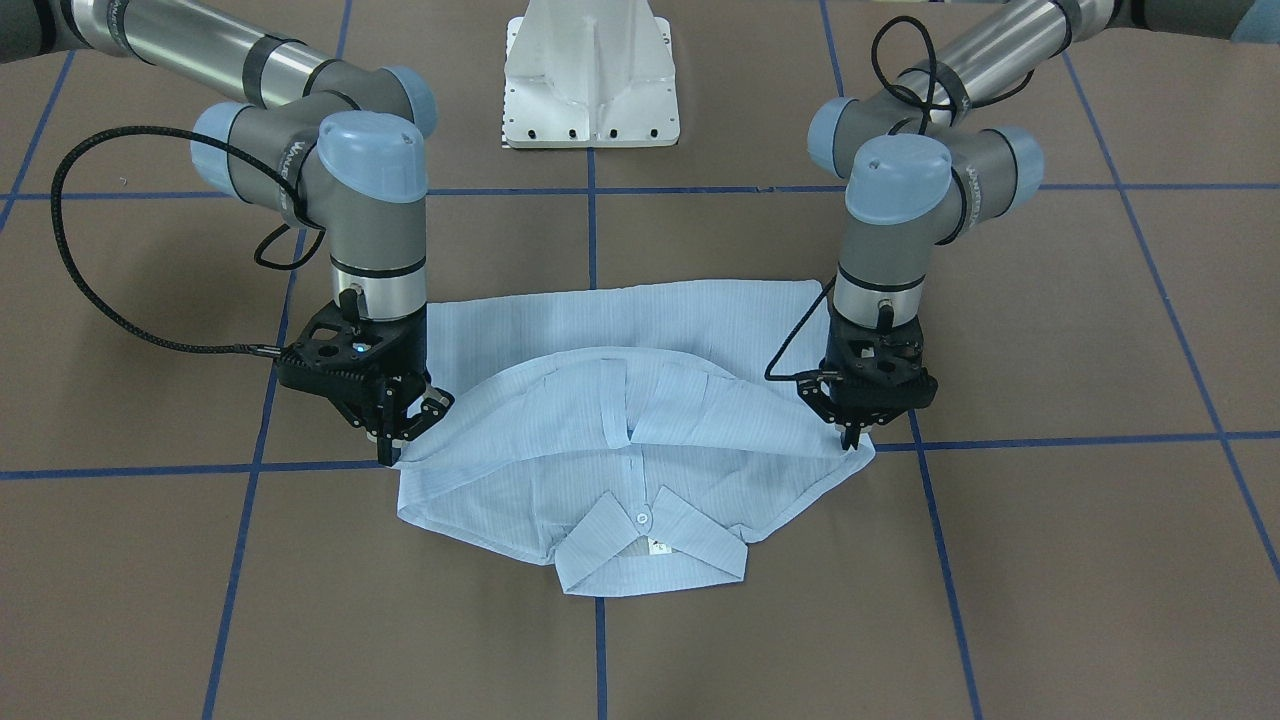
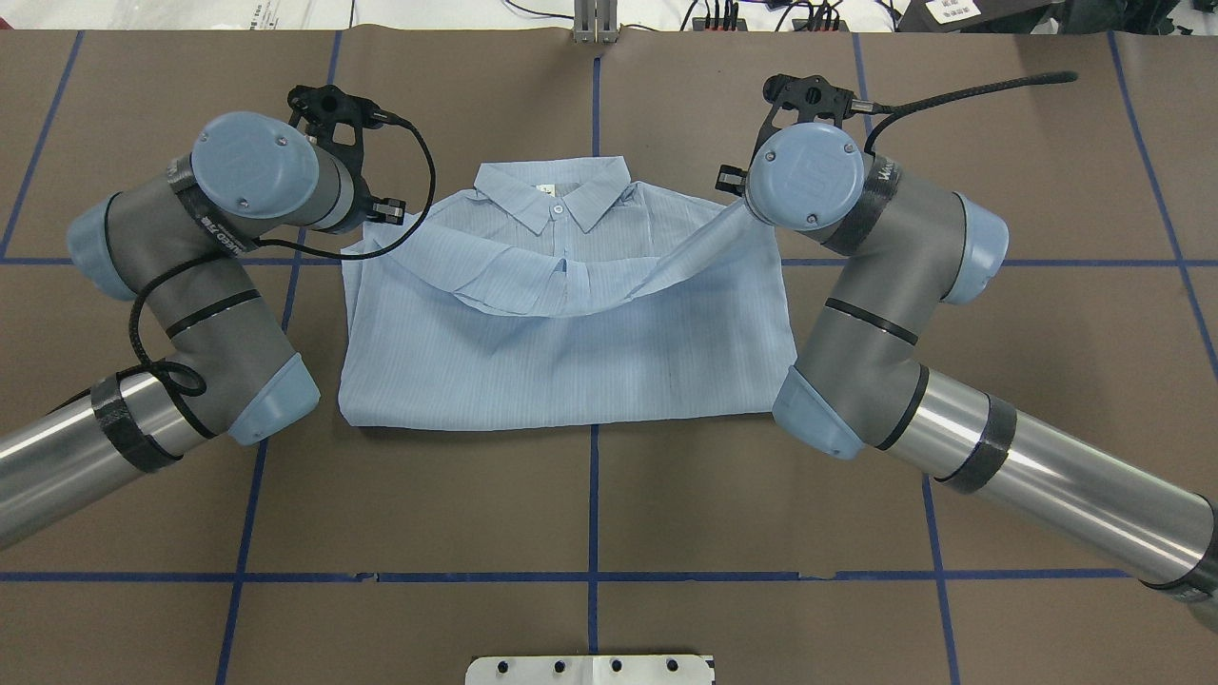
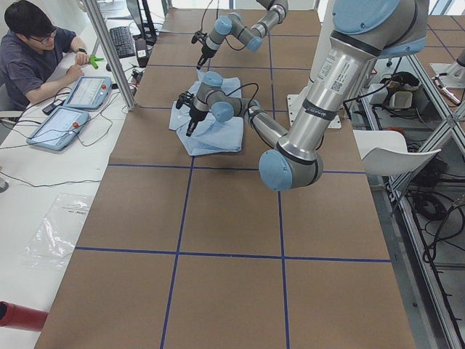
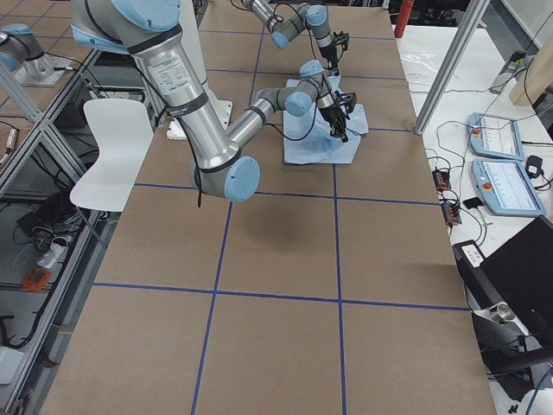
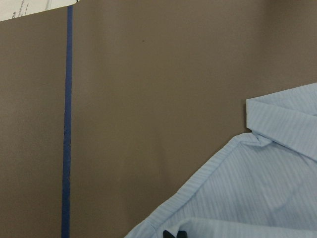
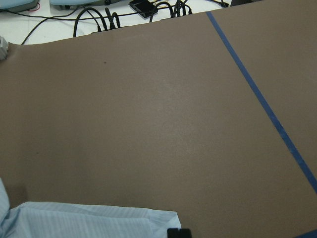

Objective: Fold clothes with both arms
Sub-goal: 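Lift the hem with both grippers and fold it toward the collar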

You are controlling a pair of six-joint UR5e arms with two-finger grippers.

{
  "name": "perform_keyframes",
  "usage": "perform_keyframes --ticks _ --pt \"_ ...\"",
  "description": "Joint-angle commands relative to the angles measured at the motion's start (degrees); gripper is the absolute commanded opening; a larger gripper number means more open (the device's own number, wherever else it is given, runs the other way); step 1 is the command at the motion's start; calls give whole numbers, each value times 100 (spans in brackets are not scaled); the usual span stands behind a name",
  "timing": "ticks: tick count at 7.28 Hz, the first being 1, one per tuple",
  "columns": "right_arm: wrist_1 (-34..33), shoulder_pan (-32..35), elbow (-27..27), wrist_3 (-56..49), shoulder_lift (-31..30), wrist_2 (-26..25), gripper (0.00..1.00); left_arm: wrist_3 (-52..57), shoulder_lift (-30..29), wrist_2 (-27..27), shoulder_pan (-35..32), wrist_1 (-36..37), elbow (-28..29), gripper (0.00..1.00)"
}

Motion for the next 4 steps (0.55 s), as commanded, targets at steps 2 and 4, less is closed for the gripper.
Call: perform_keyframes --ticks 2,4 --pt "347 0 -217 -10 -27 30 0 26 42 93 -18 -110 155 0" --pt "418 9 -164 -10 8 30 0 332 42 93 -174 -110 155 0"
